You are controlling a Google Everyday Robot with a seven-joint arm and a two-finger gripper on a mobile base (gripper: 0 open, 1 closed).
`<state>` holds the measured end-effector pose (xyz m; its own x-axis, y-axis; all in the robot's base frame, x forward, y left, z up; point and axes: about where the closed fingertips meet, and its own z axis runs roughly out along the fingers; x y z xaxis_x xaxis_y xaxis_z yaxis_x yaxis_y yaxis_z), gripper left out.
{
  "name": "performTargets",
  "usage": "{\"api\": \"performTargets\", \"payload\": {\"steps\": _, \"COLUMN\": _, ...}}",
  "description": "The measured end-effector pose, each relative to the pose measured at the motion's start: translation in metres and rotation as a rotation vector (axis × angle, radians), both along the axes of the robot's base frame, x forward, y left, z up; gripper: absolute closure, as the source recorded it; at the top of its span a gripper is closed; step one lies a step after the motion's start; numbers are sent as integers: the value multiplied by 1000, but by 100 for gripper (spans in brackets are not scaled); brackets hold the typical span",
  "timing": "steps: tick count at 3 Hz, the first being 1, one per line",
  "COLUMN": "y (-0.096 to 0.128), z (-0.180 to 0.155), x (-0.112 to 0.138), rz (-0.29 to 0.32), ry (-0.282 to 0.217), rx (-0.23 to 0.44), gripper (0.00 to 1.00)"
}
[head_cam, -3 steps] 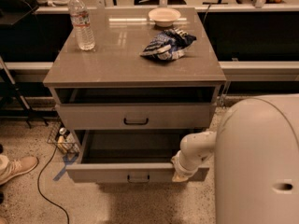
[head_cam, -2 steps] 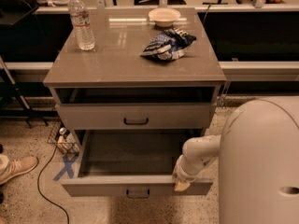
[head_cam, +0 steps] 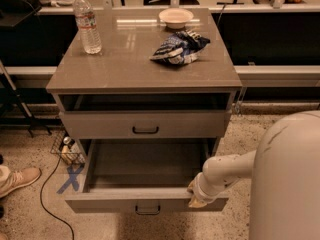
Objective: Open middle drawer
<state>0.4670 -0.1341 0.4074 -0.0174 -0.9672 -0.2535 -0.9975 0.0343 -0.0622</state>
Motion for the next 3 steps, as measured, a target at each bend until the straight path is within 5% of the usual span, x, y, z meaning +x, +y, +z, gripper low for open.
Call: {"api": "performTargets", "payload": {"steps": 3, "y": 0, "z": 0, "x": -1, "rz": -3, "ry": 0, "rx": 2, "gripper": 100}}
